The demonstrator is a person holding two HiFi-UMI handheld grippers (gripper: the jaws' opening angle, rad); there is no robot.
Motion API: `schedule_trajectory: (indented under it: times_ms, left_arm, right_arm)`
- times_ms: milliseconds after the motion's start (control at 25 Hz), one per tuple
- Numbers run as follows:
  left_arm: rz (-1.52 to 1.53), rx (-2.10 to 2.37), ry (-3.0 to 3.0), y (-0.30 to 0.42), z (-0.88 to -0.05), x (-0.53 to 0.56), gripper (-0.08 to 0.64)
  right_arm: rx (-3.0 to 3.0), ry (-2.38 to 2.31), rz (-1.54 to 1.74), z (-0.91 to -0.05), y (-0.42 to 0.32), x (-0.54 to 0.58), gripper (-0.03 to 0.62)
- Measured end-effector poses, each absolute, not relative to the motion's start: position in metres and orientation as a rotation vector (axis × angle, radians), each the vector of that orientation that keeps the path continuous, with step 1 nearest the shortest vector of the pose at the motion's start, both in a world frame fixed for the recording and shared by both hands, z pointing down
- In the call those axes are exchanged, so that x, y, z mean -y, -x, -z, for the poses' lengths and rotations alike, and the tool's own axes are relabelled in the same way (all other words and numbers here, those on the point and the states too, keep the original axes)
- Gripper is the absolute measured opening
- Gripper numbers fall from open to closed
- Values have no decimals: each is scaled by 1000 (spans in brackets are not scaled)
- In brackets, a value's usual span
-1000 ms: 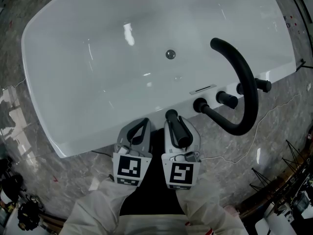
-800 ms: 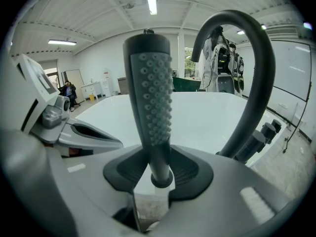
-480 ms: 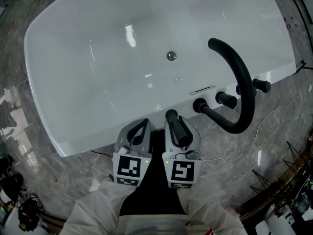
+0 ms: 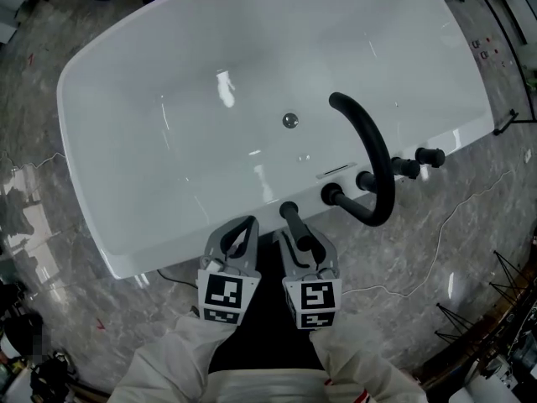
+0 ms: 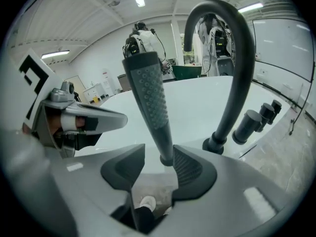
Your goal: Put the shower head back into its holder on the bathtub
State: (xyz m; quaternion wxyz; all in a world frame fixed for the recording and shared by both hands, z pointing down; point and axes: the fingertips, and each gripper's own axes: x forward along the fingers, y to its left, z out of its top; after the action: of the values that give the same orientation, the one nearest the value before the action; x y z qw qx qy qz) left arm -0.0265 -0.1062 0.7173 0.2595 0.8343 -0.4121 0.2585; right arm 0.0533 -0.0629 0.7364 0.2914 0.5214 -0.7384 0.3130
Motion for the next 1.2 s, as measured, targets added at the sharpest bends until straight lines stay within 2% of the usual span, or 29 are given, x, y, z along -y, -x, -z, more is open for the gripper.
schedule_trajectory:
  times_ms: [200,720,1200]
  left_arm:
    - [-731,1114,-2270,31,-679,100,2]
    - [-717,1149,-2355,31,-564,104,2]
    - [-582,1213,-2417,26,-485,128,2]
  right_arm:
    - [1931,-1393,-928,-709,-67,35,166]
    - [2028,-1545,-812,-573,-110,69,137]
    - [2103,-1690,-706,-490,-143,87,104]
